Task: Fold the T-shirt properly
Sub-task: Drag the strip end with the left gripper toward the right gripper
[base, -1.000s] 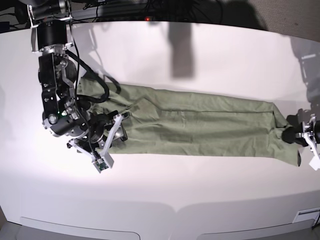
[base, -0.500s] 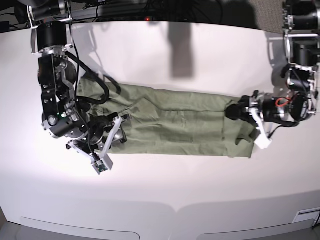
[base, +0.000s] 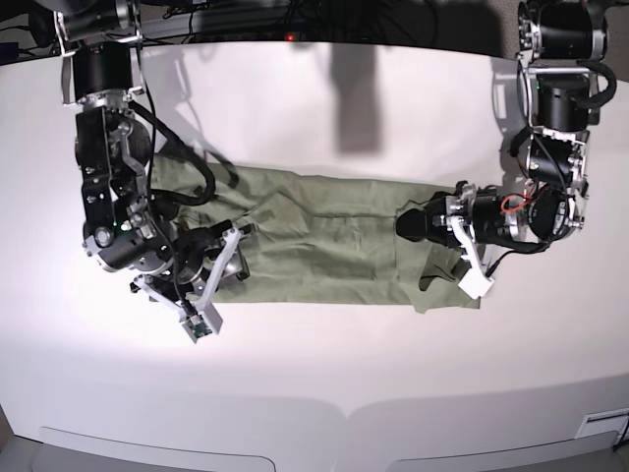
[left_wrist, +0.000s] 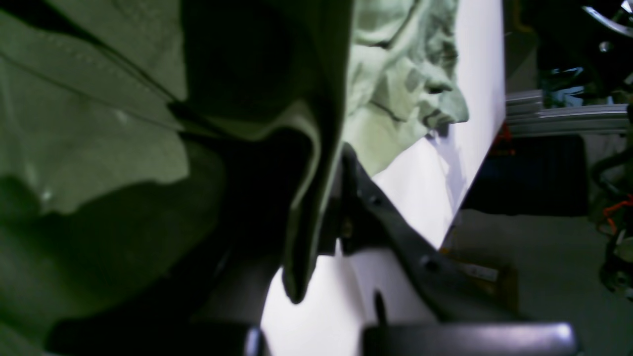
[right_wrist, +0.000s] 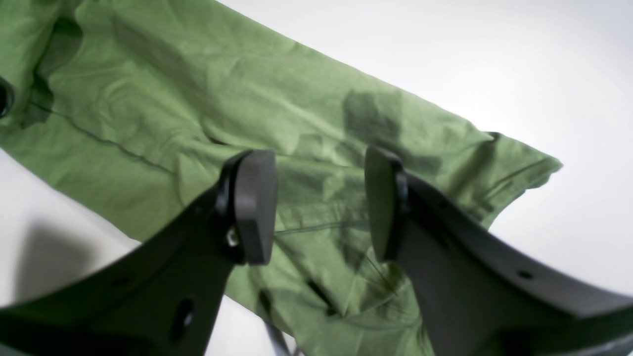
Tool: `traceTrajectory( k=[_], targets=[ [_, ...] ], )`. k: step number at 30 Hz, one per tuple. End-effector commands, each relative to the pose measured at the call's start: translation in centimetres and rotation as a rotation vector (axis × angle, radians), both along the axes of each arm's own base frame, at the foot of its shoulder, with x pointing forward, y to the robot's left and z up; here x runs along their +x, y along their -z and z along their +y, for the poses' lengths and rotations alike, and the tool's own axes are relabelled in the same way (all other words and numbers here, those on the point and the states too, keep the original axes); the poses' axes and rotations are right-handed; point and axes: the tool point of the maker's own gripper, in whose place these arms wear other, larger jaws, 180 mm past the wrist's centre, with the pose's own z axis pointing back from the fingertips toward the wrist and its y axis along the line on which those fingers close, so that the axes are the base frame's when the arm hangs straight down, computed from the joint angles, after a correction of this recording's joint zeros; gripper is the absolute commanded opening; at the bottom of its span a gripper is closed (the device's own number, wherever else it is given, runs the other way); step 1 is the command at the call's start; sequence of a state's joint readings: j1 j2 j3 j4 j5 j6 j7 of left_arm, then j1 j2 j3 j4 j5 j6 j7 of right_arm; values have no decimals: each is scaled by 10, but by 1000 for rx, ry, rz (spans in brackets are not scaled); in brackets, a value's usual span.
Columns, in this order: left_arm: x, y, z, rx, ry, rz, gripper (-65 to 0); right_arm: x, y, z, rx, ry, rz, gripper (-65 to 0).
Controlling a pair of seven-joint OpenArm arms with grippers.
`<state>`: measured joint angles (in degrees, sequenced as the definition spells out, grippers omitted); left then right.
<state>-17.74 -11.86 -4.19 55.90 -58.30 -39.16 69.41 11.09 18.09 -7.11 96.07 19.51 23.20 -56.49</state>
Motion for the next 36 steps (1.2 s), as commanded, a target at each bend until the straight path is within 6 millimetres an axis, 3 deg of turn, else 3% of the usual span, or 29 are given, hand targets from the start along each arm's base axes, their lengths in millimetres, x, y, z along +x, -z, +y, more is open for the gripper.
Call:
traceTrajectory(
  k=[1,10,11,14,15,17,23,26,32,36],
  targets=[
    [16,-18,-1,-31,-19,-60,-650,11,-17,-1,8,0,-59,-359],
    [16,-21,-6,-51,-19,-62,-650,11,-17,-1,7,0,-59,-359],
    [16,-21,-6,-51,-19,-62,-602,11,-17,-1,7,0,-59,-359],
    [16,-21,-6,-51,-18,-61,-374,11,-17,-1,8,0,-59,-359],
    [16,-21,-6,-51,-18,-61,-322,11,-17,-1,8,0,-59,-359],
    [17,-24,-7,-72,-22,-63,-278,11,-17,-1,8,0,-60,-359],
    [27,-44,-11,-144,-30,-100,-279,11,-17,-1,8,0,-60,-359],
    [41,-49,-7,-75,-10,-136,-281,11,-18,-1,9,0,-62,-359],
    [78,-87,-6,-64,-22,-247,-281,11,-18,-1,10,0,-63,-359],
    [90,-73,13,127,-18,-276,-281,11,-17,-1,9,0,-61,-359]
  ],
)
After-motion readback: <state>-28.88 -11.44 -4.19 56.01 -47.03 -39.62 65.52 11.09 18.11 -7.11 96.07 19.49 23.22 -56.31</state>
